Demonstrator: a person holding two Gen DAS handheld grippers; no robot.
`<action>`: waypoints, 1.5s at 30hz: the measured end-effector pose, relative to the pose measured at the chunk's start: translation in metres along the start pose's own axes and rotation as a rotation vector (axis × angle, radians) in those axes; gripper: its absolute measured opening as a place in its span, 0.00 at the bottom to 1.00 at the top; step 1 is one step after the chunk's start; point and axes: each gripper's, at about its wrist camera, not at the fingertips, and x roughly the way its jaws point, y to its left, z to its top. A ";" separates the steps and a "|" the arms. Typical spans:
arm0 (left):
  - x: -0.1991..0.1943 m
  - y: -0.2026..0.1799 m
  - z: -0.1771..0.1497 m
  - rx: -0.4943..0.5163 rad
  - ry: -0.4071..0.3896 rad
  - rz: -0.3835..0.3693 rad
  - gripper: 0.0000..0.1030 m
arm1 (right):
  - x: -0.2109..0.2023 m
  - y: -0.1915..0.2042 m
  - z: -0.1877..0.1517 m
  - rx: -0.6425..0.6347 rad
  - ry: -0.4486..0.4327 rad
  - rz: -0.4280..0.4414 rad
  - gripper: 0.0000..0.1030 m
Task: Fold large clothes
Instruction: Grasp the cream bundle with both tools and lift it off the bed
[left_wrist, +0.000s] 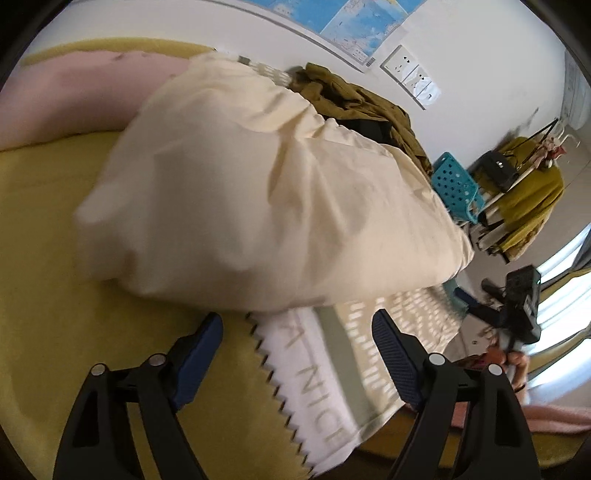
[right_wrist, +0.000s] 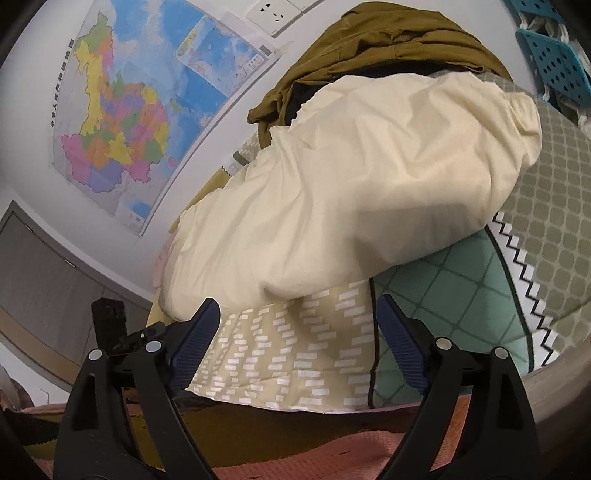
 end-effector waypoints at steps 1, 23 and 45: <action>0.003 0.001 0.003 -0.007 -0.005 -0.016 0.81 | 0.000 -0.001 -0.001 0.003 -0.001 0.000 0.84; 0.049 -0.003 0.055 -0.117 -0.107 0.002 0.90 | 0.038 -0.003 0.031 0.095 -0.109 -0.161 0.96; 0.058 -0.014 0.061 -0.086 -0.074 0.143 0.89 | 0.077 0.000 0.060 0.074 -0.156 -0.151 0.77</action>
